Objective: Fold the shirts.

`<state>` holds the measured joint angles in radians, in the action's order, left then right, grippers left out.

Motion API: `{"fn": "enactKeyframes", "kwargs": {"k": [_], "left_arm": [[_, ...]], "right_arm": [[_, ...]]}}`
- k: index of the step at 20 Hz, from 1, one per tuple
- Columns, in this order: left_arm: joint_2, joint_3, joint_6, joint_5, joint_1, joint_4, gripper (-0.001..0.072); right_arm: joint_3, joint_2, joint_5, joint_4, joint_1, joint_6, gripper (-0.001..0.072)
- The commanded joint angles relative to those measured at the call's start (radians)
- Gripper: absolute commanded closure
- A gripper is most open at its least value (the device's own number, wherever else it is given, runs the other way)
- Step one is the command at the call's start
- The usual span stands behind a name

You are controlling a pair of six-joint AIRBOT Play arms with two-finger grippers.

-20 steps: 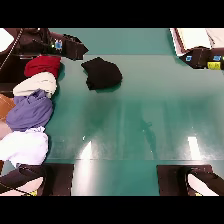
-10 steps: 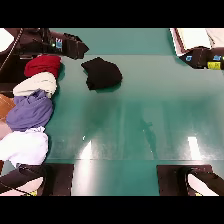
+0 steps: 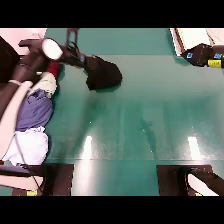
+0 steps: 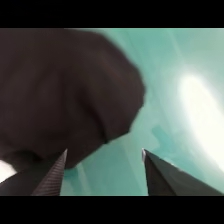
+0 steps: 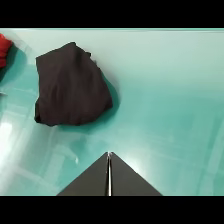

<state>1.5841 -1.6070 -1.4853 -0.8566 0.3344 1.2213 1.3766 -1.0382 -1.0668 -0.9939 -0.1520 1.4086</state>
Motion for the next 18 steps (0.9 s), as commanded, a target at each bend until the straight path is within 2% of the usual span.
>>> {"fn": "enactKeyframes", "kwargs": {"k": [1,4,8,9,10,11,14,18], "left_arm": [[0.181,0.000,-0.008,0.112,0.000,-0.099,0.0138],[0.259,0.000,0.000,0.220,0.000,-0.213,0.0139],[0.275,-0.001,0.004,0.298,0.015,-0.238,0.0153],[0.273,-0.001,0.004,0.308,0.015,-0.245,0.0351],[0.268,-0.002,0.003,0.308,0.015,-0.252,0.0614],[0.264,-0.010,0.005,0.304,0.013,-0.252,0.0684],[0.214,-0.104,0.070,0.216,-0.008,-0.228,0.0687],[-0.041,-0.235,0.162,0.159,-0.021,-0.102,0.0687]], "right_arm": [[0.000,-0.001,-0.013,0.001,-0.001,0.001,0.0693],[0.000,-0.001,-0.020,0.000,-0.001,0.001,0.0693],[0.000,-0.001,-0.020,0.000,0.000,0.001,0.0693],[0.000,-0.001,-0.021,0.000,0.000,0.001,0.0693],[0.000,-0.001,-0.023,0.000,0.000,0.001,0.0693],[0.000,0.000,-0.026,0.000,0.000,0.000,0.0693],[0.010,0.002,-0.028,-0.002,0.000,0.000,0.0693],[0.145,0.002,-0.039,-0.002,0.000,0.000,0.0693]]}}
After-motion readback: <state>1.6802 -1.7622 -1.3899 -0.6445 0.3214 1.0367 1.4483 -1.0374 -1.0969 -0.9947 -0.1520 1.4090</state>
